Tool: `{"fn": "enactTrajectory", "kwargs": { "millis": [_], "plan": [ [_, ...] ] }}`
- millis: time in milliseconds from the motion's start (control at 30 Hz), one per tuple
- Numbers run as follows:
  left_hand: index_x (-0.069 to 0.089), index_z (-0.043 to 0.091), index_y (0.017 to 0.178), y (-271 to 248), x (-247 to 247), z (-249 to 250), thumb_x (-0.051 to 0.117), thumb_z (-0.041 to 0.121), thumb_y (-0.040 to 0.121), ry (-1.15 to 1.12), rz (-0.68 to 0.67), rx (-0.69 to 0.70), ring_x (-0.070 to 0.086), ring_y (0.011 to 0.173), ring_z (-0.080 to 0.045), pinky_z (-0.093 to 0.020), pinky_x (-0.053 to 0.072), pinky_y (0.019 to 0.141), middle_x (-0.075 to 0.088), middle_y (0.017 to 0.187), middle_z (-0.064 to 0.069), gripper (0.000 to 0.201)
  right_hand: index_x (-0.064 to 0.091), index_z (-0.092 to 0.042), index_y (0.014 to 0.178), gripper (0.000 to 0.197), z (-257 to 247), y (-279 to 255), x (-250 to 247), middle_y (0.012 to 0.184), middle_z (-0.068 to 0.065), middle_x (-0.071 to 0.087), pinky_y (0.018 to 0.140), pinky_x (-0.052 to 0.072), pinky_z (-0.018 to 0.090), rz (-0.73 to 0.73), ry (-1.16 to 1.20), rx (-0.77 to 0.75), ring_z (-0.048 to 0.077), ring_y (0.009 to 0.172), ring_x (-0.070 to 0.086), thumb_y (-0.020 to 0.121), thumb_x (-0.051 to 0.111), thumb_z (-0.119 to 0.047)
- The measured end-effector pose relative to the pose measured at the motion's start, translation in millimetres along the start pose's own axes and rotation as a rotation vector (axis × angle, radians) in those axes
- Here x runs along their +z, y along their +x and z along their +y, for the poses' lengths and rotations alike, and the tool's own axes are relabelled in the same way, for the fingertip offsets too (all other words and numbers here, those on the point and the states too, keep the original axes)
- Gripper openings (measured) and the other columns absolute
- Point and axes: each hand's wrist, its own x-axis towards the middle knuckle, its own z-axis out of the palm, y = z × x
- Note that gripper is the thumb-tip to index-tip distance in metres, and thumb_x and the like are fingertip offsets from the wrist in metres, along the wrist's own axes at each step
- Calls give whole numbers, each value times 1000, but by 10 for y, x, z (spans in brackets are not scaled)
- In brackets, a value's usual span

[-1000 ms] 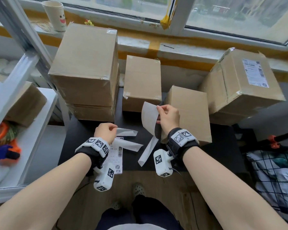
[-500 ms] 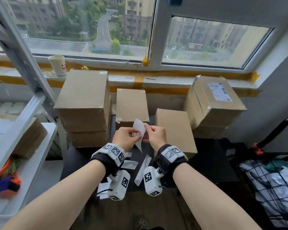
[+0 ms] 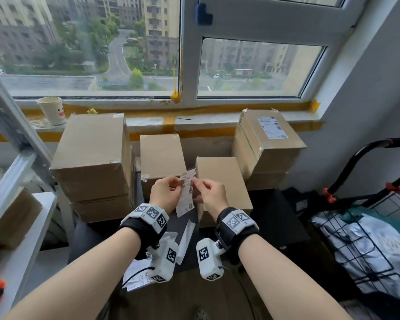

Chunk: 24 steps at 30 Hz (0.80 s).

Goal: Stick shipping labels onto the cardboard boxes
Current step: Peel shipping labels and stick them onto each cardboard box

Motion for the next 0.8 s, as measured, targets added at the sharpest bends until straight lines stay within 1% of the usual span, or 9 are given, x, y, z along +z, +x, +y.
{"fn": "enactTrajectory", "kwargs": {
  "millis": [100,167,267,333,433,533,600,700,800],
  "plan": [
    [69,1,91,81,71,89,60,9,87,-55,-17,12,66,84,-25,-32,54,80,70,93,-12,13,63,-6,109,31,39,103,-210,106,7,66,90,53,37,64,-149,-36,20,97,62,84,69,-24],
    [68,0,91,117,134,179,58,7,88,-120,-45,3,65,84,-24,-34,54,81,68,90,-10,13,62,-6,109,36,65,174,-356,105,7,64,88,50,29,93,-189,-27,17,97,59,81,73,-26],
    [67,2,93,182,246,276,58,7,89,-204,-79,-29,63,84,-23,-36,55,80,67,90,-10,11,64,-2,103,28,96,257,-537,97,5,64,82,44,23,60,-167,-1,16,91,59,82,72,-19],
    [66,4,94,242,321,307,62,9,87,-222,-100,-64,65,86,-24,-39,56,82,68,93,-12,10,65,-1,100,26,145,342,-633,94,7,65,81,47,25,63,-149,20,17,89,60,81,72,-17],
    [64,9,92,328,454,319,65,5,84,-210,-148,-97,64,87,-24,-37,56,80,67,90,-9,9,66,0,99,24,221,491,-736,91,9,67,78,50,26,64,-130,42,19,85,62,80,73,-15],
    [62,13,92,412,589,323,64,0,82,-174,-198,-119,63,85,-21,-32,54,77,63,84,-1,17,66,1,99,22,265,650,-835,89,10,67,68,48,19,57,-134,63,17,79,61,81,72,-11],
    [63,12,96,486,675,314,65,0,82,-141,-202,-145,63,85,-21,-32,54,79,63,83,-3,19,67,1,97,21,298,760,-913,87,9,66,66,47,18,60,-155,77,14,74,60,81,72,-11],
    [64,9,103,578,803,286,65,1,82,-99,-197,-181,62,79,-18,-28,49,74,63,75,0,23,67,0,95,20,354,908,-1006,90,12,67,73,51,24,47,-169,100,19,80,62,80,72,-12],
    [63,8,113,664,945,225,65,2,81,-109,-158,-267,64,77,-17,-30,52,77,65,74,1,33,64,-5,93,16,406,1025,-1067,97,17,69,70,53,23,21,-179,122,21,83,65,81,72,-11]
  ]
}}
